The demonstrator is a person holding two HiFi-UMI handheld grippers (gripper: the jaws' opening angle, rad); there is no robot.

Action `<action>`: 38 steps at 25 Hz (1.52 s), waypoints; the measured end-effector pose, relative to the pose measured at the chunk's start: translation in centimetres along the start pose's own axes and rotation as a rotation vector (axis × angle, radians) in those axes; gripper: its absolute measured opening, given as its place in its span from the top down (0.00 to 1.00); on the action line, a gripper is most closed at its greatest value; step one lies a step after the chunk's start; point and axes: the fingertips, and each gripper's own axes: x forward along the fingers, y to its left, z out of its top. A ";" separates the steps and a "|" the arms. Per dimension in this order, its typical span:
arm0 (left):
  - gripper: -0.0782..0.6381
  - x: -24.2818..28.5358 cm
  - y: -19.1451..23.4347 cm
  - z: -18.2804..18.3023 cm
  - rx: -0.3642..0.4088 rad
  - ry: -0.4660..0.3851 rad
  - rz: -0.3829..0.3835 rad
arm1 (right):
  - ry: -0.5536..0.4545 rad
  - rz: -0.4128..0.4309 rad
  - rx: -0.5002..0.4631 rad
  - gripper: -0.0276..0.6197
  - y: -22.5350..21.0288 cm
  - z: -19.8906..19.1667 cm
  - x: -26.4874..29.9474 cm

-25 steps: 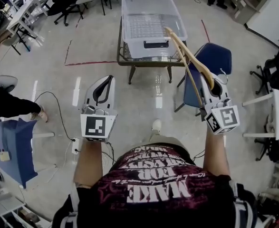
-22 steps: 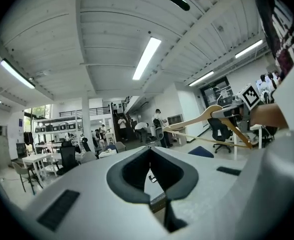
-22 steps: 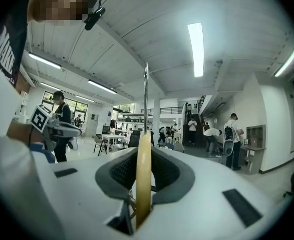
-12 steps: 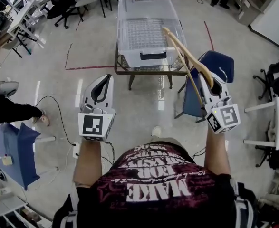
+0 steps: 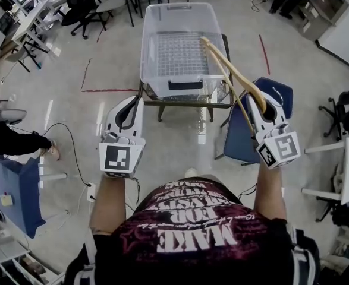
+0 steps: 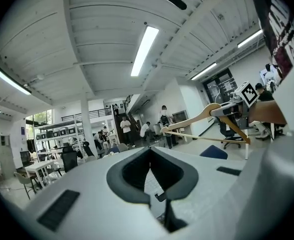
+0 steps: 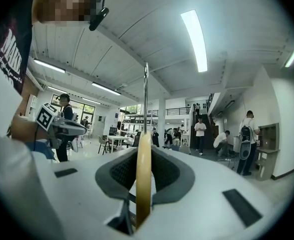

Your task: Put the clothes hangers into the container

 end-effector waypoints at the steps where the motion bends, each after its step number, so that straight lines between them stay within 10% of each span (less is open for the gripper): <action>1: 0.88 0.4 -0.1 0.0 0.002 0.004 0.002 | 0.002 0.003 0.000 0.86 -0.6 -0.2 0.2; 38: 0.88 5.9 4.4 -3.0 -0.096 0.034 -0.001 | 0.021 0.045 0.030 0.86 -2.0 -1.1 6.8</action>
